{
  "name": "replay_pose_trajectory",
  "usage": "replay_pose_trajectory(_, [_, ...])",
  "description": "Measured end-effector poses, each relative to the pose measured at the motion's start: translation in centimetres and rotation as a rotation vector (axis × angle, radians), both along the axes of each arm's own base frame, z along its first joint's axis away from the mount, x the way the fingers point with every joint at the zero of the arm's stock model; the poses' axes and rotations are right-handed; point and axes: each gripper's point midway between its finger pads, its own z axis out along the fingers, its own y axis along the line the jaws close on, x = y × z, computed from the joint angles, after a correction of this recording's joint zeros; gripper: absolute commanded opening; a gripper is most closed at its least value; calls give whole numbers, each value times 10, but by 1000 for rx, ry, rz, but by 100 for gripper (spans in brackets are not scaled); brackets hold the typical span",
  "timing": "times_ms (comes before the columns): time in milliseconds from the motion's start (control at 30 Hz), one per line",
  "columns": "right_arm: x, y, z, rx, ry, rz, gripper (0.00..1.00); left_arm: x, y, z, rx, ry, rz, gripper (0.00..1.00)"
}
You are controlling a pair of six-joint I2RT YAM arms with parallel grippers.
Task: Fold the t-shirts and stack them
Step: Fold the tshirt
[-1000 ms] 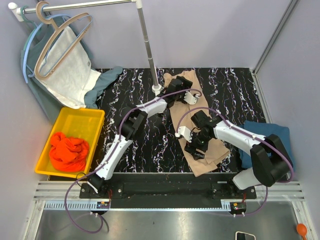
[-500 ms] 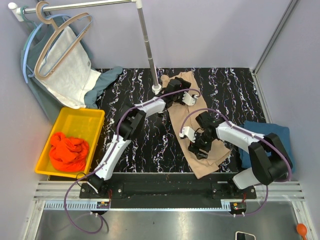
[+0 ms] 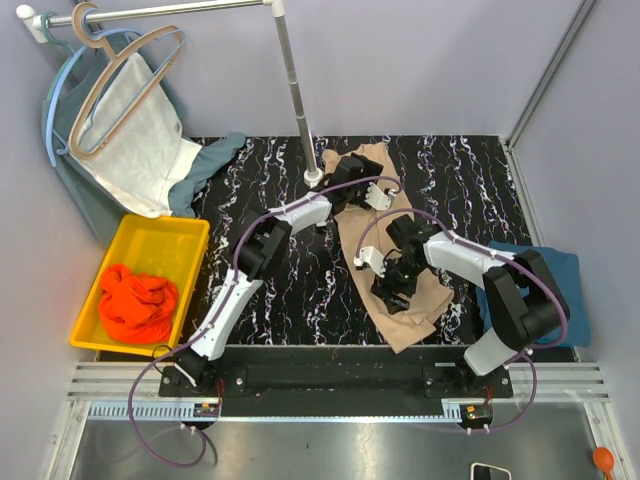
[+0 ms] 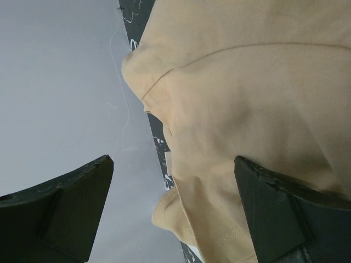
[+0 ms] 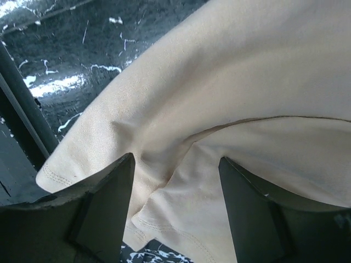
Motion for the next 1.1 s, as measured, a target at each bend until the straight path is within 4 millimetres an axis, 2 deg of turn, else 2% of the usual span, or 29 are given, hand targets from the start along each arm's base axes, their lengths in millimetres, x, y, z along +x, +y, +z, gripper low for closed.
replay_pose_trajectory(200, [5,12,1,24,15,11,73,6,-6,-1,-2,-17,-12,99])
replay_pose_trajectory(500, [-3,36,1,46,-5,77,73,25,-23,0,11,-104,-62,99])
replay_pose_trajectory(867, [-14,61,1,60,-15,130,73,29,-27,2,18,-159,-97,99])
replay_pose_trajectory(1100, [-14,73,2,61,-14,136,73,31,-28,3,8,-170,-103,99])
